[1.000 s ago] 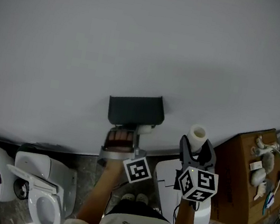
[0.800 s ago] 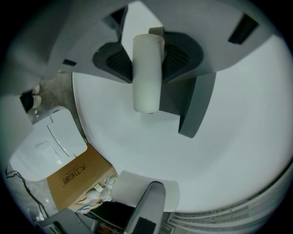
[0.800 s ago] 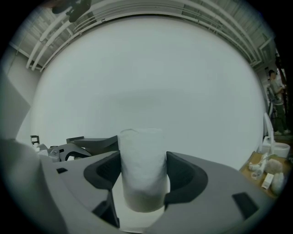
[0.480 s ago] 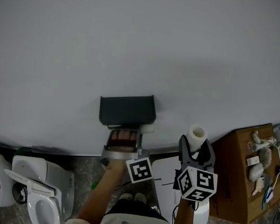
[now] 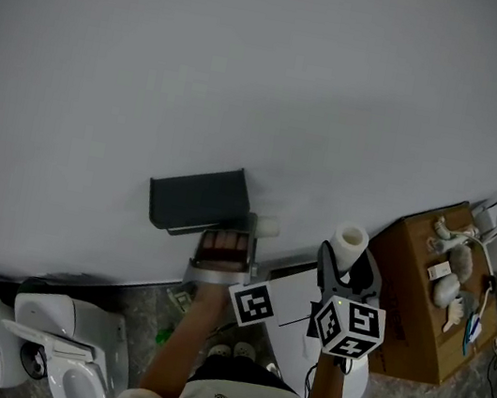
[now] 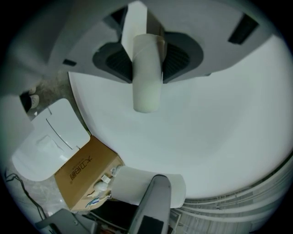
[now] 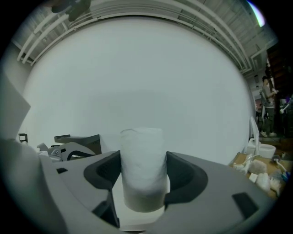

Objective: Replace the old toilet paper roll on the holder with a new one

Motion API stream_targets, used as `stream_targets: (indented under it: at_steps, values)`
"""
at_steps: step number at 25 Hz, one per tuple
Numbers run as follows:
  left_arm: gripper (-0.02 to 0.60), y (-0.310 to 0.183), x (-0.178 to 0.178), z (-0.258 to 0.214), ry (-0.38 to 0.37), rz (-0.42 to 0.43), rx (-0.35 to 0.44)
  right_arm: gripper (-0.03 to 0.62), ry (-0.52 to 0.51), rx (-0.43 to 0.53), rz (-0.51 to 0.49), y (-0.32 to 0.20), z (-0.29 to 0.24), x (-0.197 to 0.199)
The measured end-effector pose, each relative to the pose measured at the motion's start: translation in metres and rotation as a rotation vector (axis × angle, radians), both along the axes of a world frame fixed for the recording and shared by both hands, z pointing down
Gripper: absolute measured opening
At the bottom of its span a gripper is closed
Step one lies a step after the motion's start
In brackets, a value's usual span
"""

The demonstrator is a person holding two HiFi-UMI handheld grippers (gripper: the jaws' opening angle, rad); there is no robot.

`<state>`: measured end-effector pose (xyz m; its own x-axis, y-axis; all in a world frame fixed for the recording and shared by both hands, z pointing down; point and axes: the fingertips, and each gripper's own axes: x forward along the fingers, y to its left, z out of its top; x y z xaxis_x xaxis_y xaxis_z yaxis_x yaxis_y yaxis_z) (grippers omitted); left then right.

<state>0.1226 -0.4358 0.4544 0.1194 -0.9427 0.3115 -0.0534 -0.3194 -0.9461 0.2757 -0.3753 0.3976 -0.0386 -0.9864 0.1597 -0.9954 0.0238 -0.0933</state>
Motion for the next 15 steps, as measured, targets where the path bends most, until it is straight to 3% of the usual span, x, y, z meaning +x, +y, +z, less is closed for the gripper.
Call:
stream_targets:
  at_steps: [15]
  values:
    - [0.206,0.009,0.020,-0.012,0.066,0.044,0.021,0.311,0.000,0.002,0.004,0.006,-0.002,0.003]
